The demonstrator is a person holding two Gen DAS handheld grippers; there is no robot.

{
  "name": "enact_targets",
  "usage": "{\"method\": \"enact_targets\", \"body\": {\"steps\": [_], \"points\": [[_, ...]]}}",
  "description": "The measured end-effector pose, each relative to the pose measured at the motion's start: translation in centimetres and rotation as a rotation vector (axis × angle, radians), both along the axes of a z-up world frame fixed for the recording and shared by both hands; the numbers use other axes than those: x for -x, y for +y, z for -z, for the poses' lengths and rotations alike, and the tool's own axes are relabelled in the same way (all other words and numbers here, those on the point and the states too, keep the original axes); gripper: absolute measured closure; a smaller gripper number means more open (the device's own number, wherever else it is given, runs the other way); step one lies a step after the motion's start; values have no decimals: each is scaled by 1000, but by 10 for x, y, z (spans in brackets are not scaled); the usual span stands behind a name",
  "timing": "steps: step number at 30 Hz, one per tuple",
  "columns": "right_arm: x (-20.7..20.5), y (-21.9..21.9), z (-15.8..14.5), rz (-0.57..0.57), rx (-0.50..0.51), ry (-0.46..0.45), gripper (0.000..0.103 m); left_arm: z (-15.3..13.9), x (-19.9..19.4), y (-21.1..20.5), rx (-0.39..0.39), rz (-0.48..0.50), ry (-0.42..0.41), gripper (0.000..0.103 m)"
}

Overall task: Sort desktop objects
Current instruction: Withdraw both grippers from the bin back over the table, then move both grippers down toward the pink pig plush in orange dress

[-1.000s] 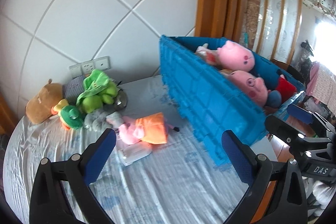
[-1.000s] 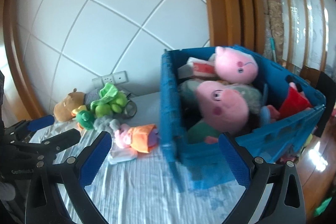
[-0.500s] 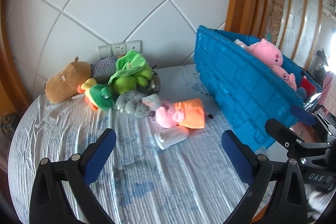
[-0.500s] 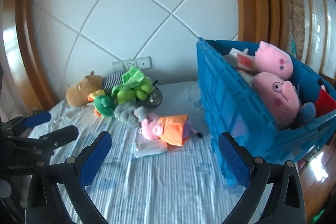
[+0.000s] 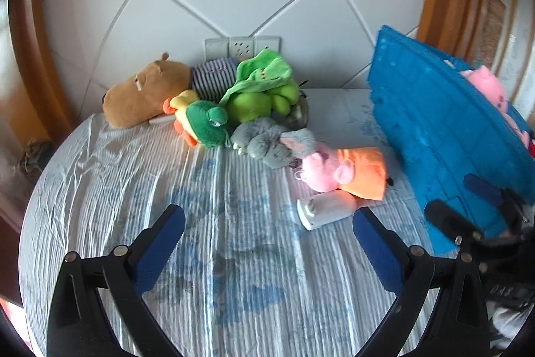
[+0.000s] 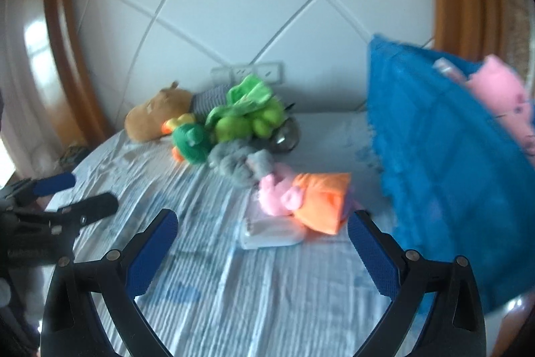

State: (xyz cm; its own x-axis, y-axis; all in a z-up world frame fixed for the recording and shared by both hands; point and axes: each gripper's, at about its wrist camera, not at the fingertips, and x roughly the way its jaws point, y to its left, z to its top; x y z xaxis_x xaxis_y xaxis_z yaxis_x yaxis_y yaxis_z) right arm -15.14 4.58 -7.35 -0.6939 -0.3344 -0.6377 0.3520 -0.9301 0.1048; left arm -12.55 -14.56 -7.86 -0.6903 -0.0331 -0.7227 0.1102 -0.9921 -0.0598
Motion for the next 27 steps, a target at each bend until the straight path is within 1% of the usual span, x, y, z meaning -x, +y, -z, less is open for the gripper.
{"method": "enact_targets", "body": {"steps": [4, 8, 11, 14, 18, 22, 23, 24, 26, 27], "points": [[21, -2, 19, -26, 2, -45, 0, 17, 12, -4, 13, -27, -31, 1], [36, 0, 33, 6, -19, -82, 0, 32, 28, -7, -8, -23, -58, 1], [45, 3, 43, 42, -37, -103, 0, 41, 42, -5, -16, 15, -78, 1], [55, 9, 53, 86, -12, -133, 0, 54, 62, -3, -15, 78, -127, 1], [69, 18, 70, 132, 51, -194, 0, 72, 90, -2, 20, 123, -182, 1], [88, 23, 89, 209, 44, -221, 0, 94, 116, 0, 31, 184, -221, 1], [91, 24, 93, 223, 46, -222, 0, 99, 122, 2, 35, 201, -227, 5], [94, 25, 98, 236, 46, -222, 0, 106, 130, 5, 38, 219, -235, 11], [102, 27, 107, 256, 40, -224, 0, 118, 144, 10, 36, 244, -255, 17], [107, 28, 111, 265, 37, -227, 1, 123, 151, 14, 35, 258, -263, 17]]}}
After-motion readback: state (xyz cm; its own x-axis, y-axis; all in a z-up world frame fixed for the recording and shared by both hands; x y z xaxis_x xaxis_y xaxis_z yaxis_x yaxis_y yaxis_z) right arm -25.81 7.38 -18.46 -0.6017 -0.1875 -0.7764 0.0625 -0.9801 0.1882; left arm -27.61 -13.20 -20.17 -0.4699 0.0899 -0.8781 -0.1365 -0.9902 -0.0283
